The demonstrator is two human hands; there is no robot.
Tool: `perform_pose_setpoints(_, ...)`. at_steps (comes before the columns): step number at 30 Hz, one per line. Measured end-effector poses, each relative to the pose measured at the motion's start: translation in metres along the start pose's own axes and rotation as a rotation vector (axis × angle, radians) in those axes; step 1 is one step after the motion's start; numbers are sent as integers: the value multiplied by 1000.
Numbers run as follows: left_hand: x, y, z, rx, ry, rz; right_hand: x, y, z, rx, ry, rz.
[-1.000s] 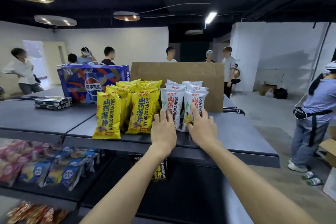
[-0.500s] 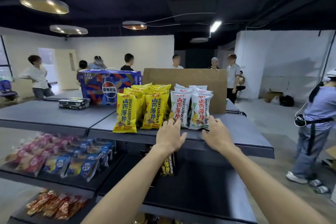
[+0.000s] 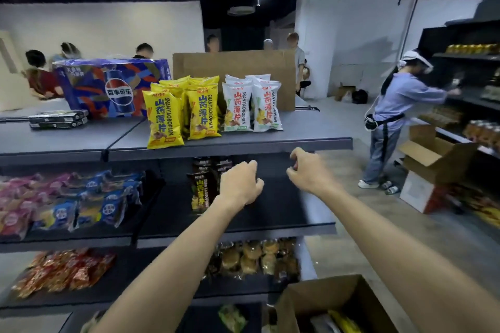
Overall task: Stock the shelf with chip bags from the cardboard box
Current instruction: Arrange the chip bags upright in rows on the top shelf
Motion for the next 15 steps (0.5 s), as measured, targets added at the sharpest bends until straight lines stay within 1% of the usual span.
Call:
perform_pose_setpoints(7, -33, 48, -52, -39, 93, 120, -72, -13, -61, -132, 133, 48)
perform_pose_setpoints(12, -52, 81, -90, -42, 149, 192, -107, -3, -112, -82, 229, 68)
perform_pose_setpoints(15, -77, 127, -108, -29, 186, 269, -141, 25, -151, 1, 309, 64)
Point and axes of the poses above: each hand's wrist, its own x-axis towards the middle knuckle, its own y-axis out of the palm, z = x × y, the point moved 10 cm from there along x, towards the middle knuckle, and after that the axes turned 15 degrees about -y, right-handed, at the moved point
